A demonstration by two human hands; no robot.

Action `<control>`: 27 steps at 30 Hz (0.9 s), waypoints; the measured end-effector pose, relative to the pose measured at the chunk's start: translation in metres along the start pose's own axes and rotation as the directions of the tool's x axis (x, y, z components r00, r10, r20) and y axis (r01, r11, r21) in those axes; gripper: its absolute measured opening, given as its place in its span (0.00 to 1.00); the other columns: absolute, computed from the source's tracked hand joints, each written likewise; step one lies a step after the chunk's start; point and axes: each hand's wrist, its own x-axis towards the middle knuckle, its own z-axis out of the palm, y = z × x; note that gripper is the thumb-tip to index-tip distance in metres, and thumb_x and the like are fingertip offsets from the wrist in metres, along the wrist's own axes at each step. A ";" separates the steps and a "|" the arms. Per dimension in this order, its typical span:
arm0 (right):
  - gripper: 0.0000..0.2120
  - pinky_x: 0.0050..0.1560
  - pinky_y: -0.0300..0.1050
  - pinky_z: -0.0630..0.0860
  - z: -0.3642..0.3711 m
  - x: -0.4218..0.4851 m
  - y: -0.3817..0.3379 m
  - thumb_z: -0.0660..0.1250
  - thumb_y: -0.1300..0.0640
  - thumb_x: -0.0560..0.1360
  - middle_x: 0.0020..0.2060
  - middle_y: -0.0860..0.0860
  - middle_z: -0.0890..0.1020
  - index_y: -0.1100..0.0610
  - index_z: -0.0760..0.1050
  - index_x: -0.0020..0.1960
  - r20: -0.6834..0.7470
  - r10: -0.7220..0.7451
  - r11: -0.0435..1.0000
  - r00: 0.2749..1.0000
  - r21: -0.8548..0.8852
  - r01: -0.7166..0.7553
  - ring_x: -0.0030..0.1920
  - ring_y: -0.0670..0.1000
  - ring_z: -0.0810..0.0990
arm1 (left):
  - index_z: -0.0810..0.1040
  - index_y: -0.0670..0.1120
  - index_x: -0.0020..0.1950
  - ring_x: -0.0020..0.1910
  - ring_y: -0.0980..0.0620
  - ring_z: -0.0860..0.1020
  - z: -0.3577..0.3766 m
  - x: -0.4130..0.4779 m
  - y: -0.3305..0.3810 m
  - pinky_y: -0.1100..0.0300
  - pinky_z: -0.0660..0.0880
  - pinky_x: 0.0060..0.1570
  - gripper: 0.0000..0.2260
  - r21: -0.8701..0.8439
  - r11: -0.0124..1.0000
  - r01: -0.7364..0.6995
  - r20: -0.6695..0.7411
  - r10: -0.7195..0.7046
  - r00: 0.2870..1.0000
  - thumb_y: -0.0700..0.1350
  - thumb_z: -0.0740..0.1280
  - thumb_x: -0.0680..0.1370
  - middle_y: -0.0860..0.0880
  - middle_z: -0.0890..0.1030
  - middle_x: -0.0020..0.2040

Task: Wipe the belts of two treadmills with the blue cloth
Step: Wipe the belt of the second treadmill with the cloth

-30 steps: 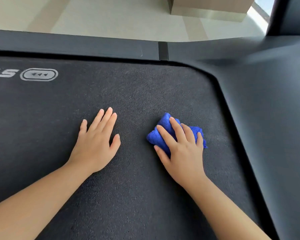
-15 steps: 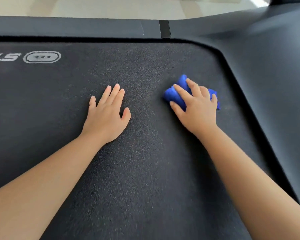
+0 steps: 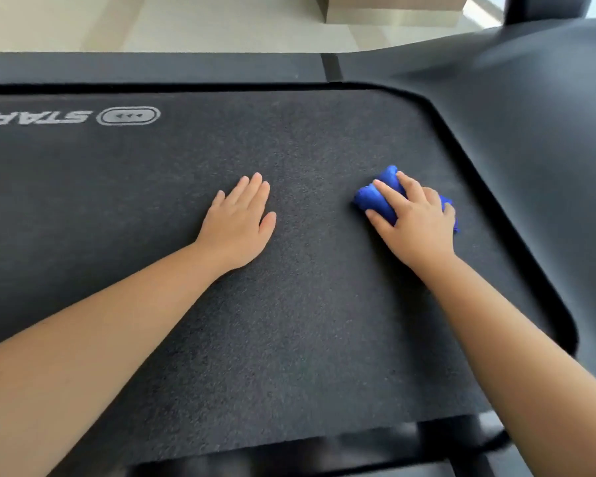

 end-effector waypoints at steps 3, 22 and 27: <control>0.23 0.63 0.60 0.57 0.002 -0.009 -0.016 0.61 0.45 0.77 0.74 0.52 0.60 0.46 0.66 0.71 -0.018 0.054 0.998 0.998 -0.015 -0.055 0.68 0.59 0.62 | 0.46 0.46 0.77 0.75 0.54 0.43 -0.002 -0.029 -0.018 0.53 0.44 0.72 0.23 -0.036 0.996 -0.082 0.002 0.082 0.997 0.49 0.47 0.82 0.51 0.44 0.77; 0.24 0.51 0.62 0.73 -0.016 -0.089 -0.060 0.58 0.40 0.72 0.64 0.54 0.75 0.48 0.76 0.63 0.074 -0.217 0.976 0.973 0.022 0.216 0.56 0.59 0.77 | 0.46 0.46 0.77 0.75 0.54 0.42 -0.004 -0.054 -0.039 0.50 0.44 0.72 0.23 -0.028 0.989 -0.146 0.031 0.147 0.989 0.49 0.47 0.83 0.51 0.42 0.77; 0.23 0.64 0.62 0.60 -0.023 -0.098 -0.016 0.66 0.46 0.74 0.71 0.52 0.66 0.46 0.69 0.69 -0.048 0.189 0.982 0.981 -0.009 -0.189 0.68 0.58 0.65 | 0.46 0.44 0.77 0.75 0.52 0.42 -0.006 -0.049 -0.035 0.44 0.45 0.71 0.24 0.050 0.990 -0.130 0.051 0.127 0.991 0.49 0.46 0.82 0.49 0.43 0.77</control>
